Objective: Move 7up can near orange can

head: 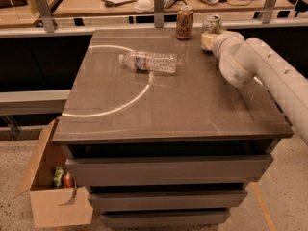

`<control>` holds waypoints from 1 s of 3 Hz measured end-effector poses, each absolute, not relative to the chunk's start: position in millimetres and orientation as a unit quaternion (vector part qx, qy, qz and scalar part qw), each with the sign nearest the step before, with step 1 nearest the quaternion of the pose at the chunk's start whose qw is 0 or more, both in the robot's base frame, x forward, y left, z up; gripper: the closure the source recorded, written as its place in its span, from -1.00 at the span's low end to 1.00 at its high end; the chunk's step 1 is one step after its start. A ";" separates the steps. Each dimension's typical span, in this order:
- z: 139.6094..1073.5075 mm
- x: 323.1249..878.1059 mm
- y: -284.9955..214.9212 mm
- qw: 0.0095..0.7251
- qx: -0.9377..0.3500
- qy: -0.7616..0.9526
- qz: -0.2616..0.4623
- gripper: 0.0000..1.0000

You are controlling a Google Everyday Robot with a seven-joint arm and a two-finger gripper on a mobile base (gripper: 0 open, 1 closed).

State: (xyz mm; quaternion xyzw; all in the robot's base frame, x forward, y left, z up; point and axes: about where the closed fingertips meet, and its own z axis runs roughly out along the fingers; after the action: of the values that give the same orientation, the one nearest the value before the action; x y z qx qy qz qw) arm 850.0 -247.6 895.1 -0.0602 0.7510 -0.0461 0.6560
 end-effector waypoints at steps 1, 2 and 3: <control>889.8 863.0 -234.0 0.654 -0.070 0.752 -0.032 1.00; 886.8 883.1 -223.6 0.657 -0.063 0.751 -0.023 1.00; 892.1 908.6 -219.8 0.664 -0.036 0.746 -0.028 0.70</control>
Offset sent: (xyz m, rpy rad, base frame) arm 0.0652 0.0296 -0.0060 0.0576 -0.0154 0.0208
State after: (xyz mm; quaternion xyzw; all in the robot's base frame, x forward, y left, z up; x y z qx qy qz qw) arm 908.6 -219.8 892.1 -0.0365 0.7462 -0.0278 0.6642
